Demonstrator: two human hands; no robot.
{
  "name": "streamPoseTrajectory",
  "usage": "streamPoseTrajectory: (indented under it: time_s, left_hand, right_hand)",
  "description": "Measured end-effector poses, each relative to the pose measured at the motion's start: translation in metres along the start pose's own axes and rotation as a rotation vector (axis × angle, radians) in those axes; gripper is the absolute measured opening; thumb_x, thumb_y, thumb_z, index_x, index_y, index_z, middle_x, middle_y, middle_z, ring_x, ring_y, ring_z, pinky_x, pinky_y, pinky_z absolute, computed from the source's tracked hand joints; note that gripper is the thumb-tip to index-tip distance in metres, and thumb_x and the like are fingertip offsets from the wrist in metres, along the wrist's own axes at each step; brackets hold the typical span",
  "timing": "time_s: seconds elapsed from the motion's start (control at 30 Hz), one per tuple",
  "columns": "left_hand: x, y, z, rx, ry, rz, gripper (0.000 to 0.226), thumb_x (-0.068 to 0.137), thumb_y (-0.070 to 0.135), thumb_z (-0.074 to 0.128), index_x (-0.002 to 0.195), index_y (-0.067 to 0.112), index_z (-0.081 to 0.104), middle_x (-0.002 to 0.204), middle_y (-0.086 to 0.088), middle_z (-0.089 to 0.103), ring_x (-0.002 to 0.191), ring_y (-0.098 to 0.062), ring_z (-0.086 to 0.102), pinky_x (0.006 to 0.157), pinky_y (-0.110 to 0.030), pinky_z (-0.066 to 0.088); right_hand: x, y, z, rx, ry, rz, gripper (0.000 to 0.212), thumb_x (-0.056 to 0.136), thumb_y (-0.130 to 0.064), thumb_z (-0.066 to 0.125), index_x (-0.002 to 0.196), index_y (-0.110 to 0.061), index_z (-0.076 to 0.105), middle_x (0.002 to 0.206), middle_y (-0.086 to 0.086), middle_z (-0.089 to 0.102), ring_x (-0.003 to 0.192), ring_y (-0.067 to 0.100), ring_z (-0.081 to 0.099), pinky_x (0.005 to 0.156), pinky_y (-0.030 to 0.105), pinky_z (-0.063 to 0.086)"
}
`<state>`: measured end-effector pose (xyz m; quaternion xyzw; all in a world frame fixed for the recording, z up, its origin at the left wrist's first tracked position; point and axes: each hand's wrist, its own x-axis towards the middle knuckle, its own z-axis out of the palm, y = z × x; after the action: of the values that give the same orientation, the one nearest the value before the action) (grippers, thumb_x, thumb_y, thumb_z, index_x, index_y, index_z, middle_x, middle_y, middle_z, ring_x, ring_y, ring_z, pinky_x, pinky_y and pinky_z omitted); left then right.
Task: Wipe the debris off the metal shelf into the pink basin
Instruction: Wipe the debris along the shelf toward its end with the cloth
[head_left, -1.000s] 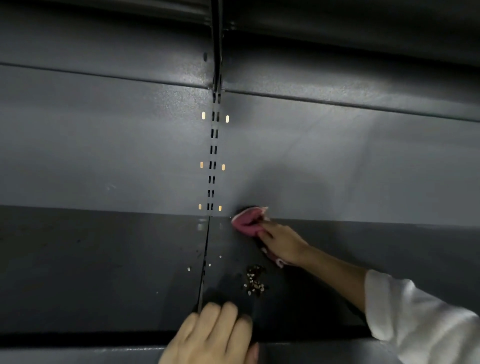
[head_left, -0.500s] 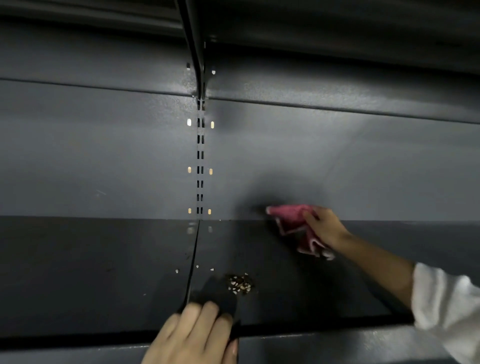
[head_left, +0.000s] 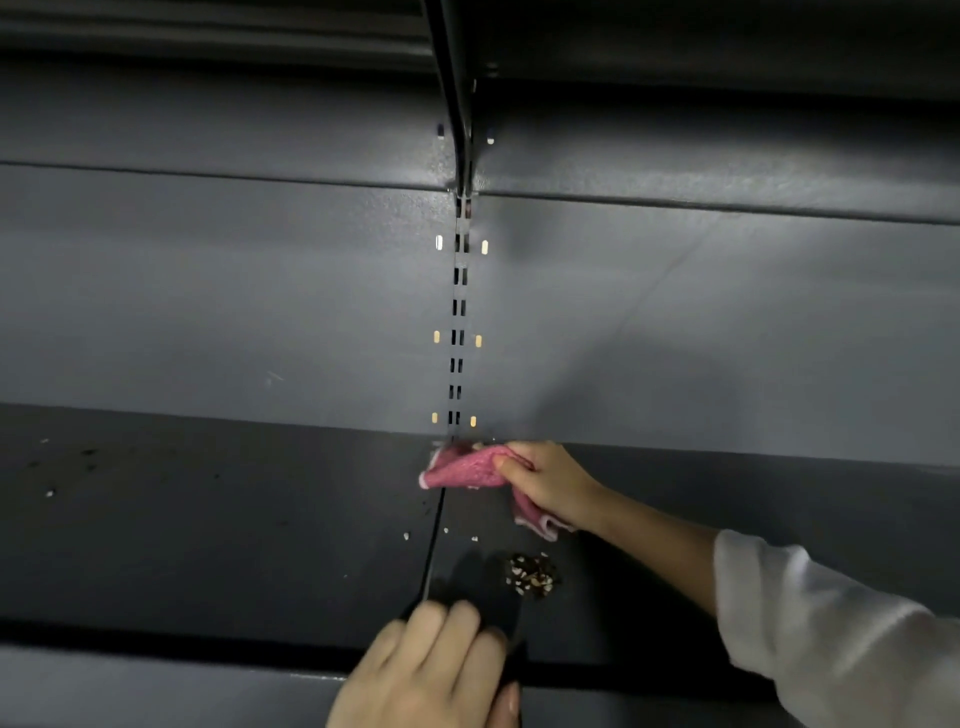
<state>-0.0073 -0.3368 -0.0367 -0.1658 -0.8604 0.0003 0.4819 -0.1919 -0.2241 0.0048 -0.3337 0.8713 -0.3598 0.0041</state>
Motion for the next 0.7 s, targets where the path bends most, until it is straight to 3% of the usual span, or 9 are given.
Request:
streamPoseTrajectory:
  time_s: [0.07,0.17,0.3,0.33,0.43,0.5,0.57,0.63,0.7]
  left_hand:
    - [0.0,0.0,-0.001,-0.001,-0.046,-0.02,0.03,0.071,0.032,0.047,0.06,0.018,0.071,0.064,0.002,0.067,0.07,-0.016,0.038,0.06,-0.026,0.032]
    - [-0.001,-0.004,-0.005,0.006,-0.068,0.027,0.03,0.066,0.033,0.048,0.069,0.014,0.071,0.066,-0.001,0.067,0.072,-0.018,0.038,0.059,-0.025,0.031]
    - [-0.008,-0.02,-0.017,0.032,-0.095,0.083,0.026,0.072,0.03,0.047,0.093,0.016,0.049,0.073,-0.006,0.067,0.074,-0.02,0.038,0.06,-0.028,0.029]
    - [-0.011,-0.026,-0.022,0.043,-0.107,0.069,0.024,0.073,0.029,0.046,0.093,0.016,0.047,0.074,-0.008,0.067,0.074,-0.021,0.037,0.06,-0.029,0.029]
    - [-0.022,-0.053,-0.034,0.059,-0.108,0.015,0.016,0.087,0.029,0.037,0.091,0.016,0.045,0.075,-0.011,0.066,0.073,-0.022,0.036,0.061,-0.032,0.03]
    - [-0.03,-0.073,-0.04,0.052,-0.094,-0.019,0.029,0.097,0.032,0.021,0.089,0.016,0.045,0.074,-0.011,0.064,0.072,-0.022,0.036,0.061,-0.033,0.03]
    - [-0.037,-0.092,-0.045,0.038,-0.086,-0.013,0.035,0.098,0.034,0.016,0.087,0.016,0.044,0.072,-0.01,0.062,0.071,-0.021,0.035,0.059,-0.033,0.028]
    - [-0.044,-0.108,-0.048,0.039,-0.075,0.031,0.035,0.098,0.033,0.016,0.085,0.016,0.044,0.07,-0.01,0.062,0.07,-0.021,0.035,0.058,-0.033,0.027]
    - [-0.05,-0.122,-0.049,0.024,-0.051,0.074,0.028,0.096,0.03,0.022,0.084,0.016,0.043,0.068,-0.009,0.062,0.07,-0.021,0.035,0.058,-0.032,0.027]
  right_hand:
    - [-0.014,-0.009,0.002,0.097,-0.052,-0.025,0.032,0.095,-0.021,0.041,0.066,-0.016,0.054,0.03,-0.01,0.053,0.029,0.001,0.047,0.043,0.019,0.043]
    - [-0.034,-0.021,-0.002,0.162,-0.046,-0.043,0.027,0.093,-0.02,0.047,0.075,-0.009,0.065,0.048,-0.005,0.062,0.047,0.004,0.057,0.055,0.018,0.046]
    - [-0.052,-0.014,-0.042,0.245,0.259,0.021,0.023,0.091,-0.016,0.05,0.099,-0.003,0.067,0.085,0.004,0.066,0.061,-0.009,0.057,0.058,0.0,0.043]
    - [-0.058,-0.009,-0.055,0.199,0.341,0.057,0.024,0.091,-0.014,0.049,0.102,-0.001,0.066,0.089,0.004,0.064,0.068,-0.001,0.058,0.057,0.001,0.041]
    - [-0.083,0.017,-0.082,-0.04,0.478,0.233,0.021,0.092,-0.01,0.048,0.095,-0.002,0.067,0.091,0.011,0.065,0.085,0.015,0.055,0.069,0.021,0.039]
    - [-0.105,0.033,-0.091,-0.171,0.508,0.379,0.023,0.092,-0.012,0.046,0.091,-0.001,0.066,0.092,0.019,0.068,0.089,0.021,0.06,0.074,0.029,0.04]
    - [-0.125,0.034,-0.091,-0.234,0.455,0.503,0.026,0.093,-0.013,0.043,0.08,-0.009,0.066,0.076,0.015,0.068,0.08,0.024,0.066,0.069,0.029,0.043]
    - [-0.141,0.018,-0.078,-0.208,0.298,0.541,0.038,0.095,-0.013,0.037,0.086,-0.031,0.069,0.068,-0.007,0.066,0.064,0.003,0.061,0.063,0.015,0.043]
    - [-0.142,-0.004,-0.059,-0.168,0.201,0.53,0.053,0.096,-0.011,0.031,0.095,-0.057,0.057,0.092,-0.022,0.063,0.076,-0.011,0.058,0.075,0.002,0.04]
